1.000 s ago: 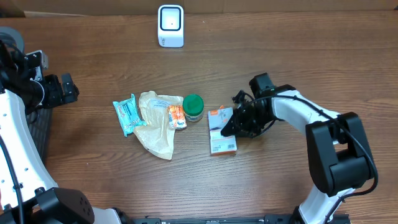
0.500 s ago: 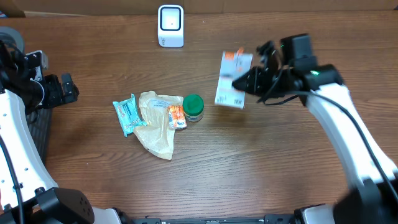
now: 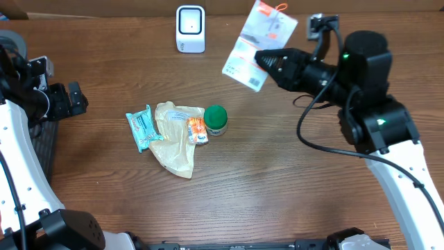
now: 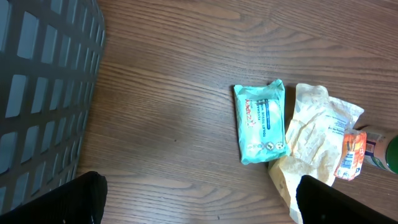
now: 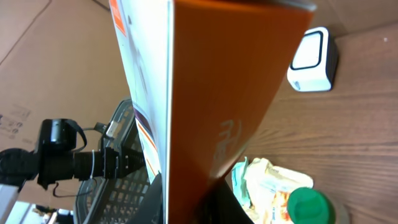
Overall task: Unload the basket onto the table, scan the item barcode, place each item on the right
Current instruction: 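Lift the orange box and carry it toward the white scanner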
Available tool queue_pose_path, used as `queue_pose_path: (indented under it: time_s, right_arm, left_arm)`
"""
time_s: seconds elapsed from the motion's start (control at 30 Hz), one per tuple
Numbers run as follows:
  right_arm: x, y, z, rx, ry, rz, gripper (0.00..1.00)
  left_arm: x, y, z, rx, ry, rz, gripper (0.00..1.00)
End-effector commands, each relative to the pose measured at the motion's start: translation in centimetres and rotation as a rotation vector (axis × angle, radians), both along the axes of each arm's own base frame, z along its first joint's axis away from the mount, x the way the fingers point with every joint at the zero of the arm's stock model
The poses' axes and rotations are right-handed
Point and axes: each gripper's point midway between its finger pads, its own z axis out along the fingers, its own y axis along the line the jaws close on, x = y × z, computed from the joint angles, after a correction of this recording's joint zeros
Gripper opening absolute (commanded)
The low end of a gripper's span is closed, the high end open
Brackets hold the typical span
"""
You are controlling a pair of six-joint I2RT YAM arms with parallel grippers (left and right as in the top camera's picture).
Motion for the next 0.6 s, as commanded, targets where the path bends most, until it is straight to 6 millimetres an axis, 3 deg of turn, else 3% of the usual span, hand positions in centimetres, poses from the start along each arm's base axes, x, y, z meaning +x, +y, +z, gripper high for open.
queue_pose_path:
  time_s: [0.0, 0.13, 0.27, 0.4, 0.57]
  right_arm:
    - [0.3, 0.9, 0.7, 0.005, -0.004, -0.054, 0.04]
    - [1.6, 3.0, 0.7, -0.108, -0.031, -0.042, 0.04]
    - [5.1, 5.2, 2.0, -0.275, -0.072, -0.034, 0.04]
    - [8.9, 7.4, 3.8, -0.433, -0.244, -0.084, 0.04]
    - [13.6, 9.6, 2.8, -0.624, -0.446, -0.225, 0.04]
  left_arm:
    - [0.1, -0.4, 0.2, 0.004, -0.011, -0.035, 1.00]
    - [0.1, -0.4, 0.2, 0.004, -0.010, -0.036, 0.99]
    - [0.1, -0.4, 0.2, 0.003, -0.010, -0.036, 1.00]
    - [0.1, -0.4, 0.2, 0.003, -0.010, -0.035, 1.00]
    - [0.1, -0.4, 0.2, 0.003, -0.011, -0.036, 1.00]
